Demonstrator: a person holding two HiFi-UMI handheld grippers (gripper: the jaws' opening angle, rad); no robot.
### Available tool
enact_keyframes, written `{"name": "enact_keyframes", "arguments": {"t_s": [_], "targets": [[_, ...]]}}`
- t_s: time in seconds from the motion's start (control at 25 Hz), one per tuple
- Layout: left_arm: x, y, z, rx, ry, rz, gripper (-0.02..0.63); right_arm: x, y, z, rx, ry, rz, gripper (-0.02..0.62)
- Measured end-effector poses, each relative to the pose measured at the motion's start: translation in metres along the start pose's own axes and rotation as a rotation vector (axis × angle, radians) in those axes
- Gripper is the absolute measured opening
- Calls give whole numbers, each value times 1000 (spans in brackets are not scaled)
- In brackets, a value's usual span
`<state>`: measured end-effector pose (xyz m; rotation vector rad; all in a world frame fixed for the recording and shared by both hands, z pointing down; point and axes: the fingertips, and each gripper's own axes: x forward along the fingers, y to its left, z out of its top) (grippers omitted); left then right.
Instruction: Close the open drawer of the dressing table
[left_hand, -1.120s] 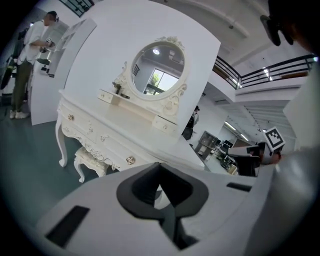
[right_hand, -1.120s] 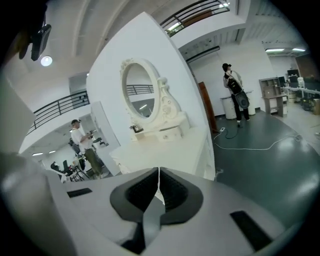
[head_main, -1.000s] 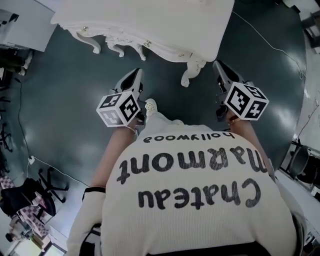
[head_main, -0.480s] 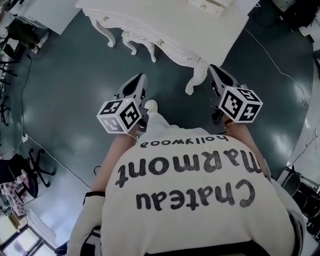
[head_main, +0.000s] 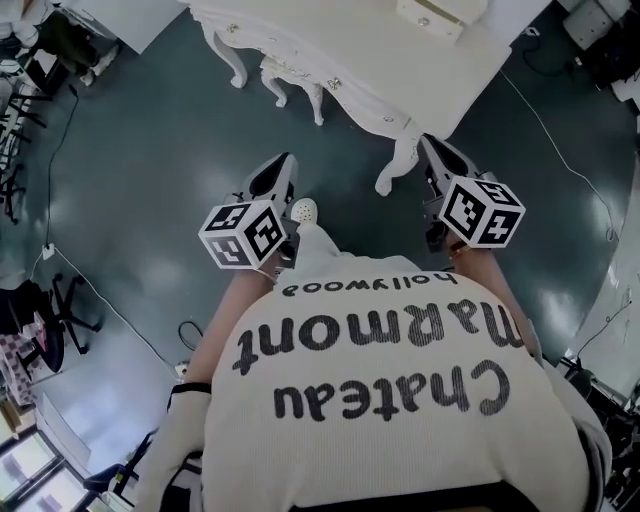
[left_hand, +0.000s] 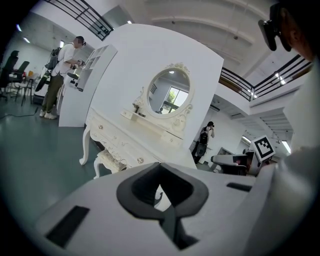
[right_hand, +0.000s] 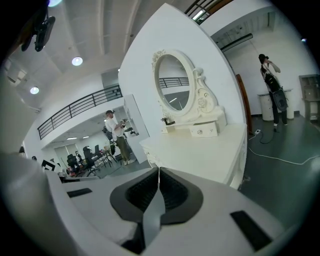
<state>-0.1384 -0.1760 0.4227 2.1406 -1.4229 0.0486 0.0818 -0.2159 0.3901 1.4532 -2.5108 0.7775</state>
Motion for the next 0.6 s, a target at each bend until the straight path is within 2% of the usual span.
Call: {"name": "enact_keyframes", "arguments": {"t_s": [0.6], "targets": [[-11, -2, 1, -8, -20, 3, 9, -1, 9, -1, -11, 0, 16, 32]]}}
